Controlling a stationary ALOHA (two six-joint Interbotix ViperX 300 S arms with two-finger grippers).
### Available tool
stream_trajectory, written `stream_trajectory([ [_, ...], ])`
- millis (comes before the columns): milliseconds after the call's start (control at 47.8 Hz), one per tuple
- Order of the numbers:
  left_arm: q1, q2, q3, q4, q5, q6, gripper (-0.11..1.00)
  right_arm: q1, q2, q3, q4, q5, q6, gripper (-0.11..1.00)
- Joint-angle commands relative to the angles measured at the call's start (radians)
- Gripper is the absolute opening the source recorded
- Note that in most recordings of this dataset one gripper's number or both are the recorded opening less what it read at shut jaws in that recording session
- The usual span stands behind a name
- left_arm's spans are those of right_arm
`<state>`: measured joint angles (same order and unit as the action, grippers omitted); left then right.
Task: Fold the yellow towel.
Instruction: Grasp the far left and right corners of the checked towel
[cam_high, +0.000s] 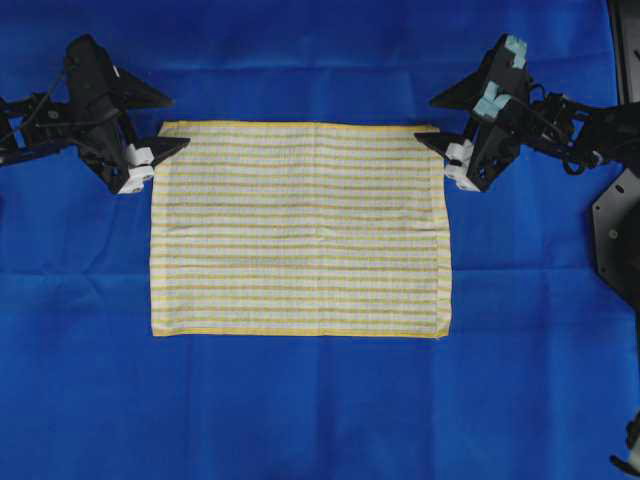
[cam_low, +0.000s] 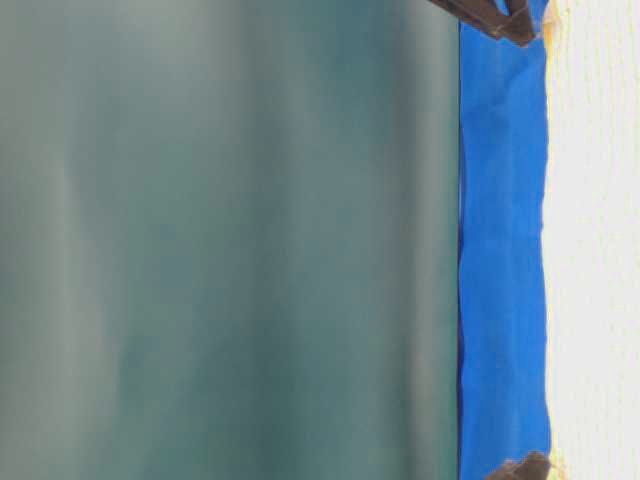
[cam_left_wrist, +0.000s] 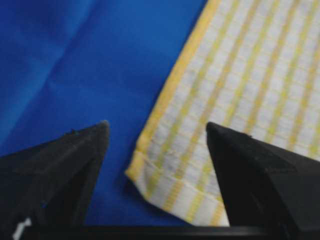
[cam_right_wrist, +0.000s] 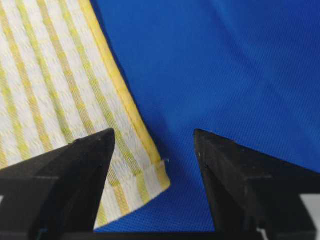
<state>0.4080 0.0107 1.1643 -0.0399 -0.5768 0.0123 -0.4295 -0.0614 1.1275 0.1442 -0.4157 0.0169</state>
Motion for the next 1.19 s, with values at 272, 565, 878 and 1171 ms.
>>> stream_trajectory([
  [272, 0.035, 0.092, -0.038, -0.003, 0.006, -0.003, 0.45, -0.003, 0.066, -0.017, 0.043, -0.034, 0.0, 0.52],
  [565, 0.031, 0.097, -0.044, -0.003, 0.041, -0.017, 0.03, 0.009, 0.064, -0.017, 0.044, -0.031, 0.002, 0.03],
  [878, 0.008, 0.018, -0.046, -0.003, 0.089, -0.023, 0.03, 0.012, -0.012, -0.015, 0.046, -0.006, 0.003, 0.03],
  [1171, -0.008, -0.133, -0.048, -0.003, 0.199, -0.009, 0.03, 0.011, -0.127, -0.011, 0.046, 0.087, 0.002, 0.03],
])
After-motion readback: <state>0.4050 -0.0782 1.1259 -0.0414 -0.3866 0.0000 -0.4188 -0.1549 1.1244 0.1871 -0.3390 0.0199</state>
